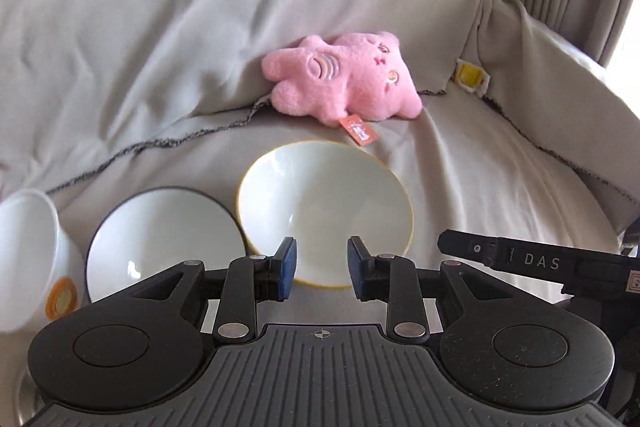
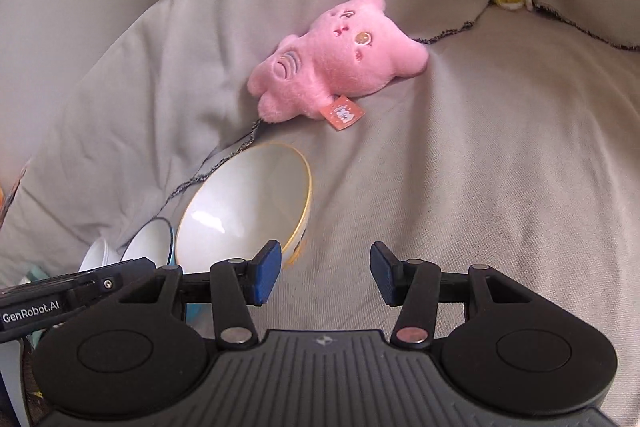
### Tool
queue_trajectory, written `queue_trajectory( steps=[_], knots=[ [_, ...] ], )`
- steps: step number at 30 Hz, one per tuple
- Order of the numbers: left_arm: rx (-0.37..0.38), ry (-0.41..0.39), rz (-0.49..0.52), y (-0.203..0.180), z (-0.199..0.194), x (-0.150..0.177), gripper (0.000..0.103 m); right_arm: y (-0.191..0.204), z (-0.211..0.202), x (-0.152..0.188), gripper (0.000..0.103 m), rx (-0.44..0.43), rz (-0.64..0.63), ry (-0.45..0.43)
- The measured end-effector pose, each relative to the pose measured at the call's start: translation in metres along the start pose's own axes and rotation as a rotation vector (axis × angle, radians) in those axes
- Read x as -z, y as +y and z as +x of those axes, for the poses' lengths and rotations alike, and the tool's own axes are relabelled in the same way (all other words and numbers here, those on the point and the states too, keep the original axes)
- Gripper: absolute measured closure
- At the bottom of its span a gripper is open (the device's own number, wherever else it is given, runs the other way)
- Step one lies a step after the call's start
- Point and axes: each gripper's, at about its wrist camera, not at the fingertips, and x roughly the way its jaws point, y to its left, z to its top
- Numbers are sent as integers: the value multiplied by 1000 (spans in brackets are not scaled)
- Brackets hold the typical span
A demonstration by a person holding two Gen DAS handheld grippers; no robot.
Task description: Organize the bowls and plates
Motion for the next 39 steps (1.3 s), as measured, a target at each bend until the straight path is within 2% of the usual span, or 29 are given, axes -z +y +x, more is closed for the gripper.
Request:
queue_trajectory(
  steps=[3,7,9,12,17,21,28,35,39],
  knots=[
    [-16,25,22,-2,12,-18,72,-4,19,-8,54,-25,50,19],
    [-34,55,59,-1,27,-34,72,-1,39,-11,55,-67,50,31],
    [-50,71,66,0,36,-38,72,2,42,-8,64,-90,10,22],
    [-48,89,32,7,52,-46,72,1,49,-5,72,-107,-19,31],
    [-73,75,1,21,67,-57,72,-15,56,-3,73,-167,9,52],
    [-38,93,-49,37,77,-65,72,-18,59,-4,73,-193,22,60],
    [-72,142,-64,49,100,-61,72,-22,62,-4,73,-219,43,80],
    [-16,245,-168,59,135,-46,66,-24,71,-2,73,-253,55,116],
    [-52,251,-117,47,135,-44,64,-23,83,-2,78,-300,86,177]
  ],
)
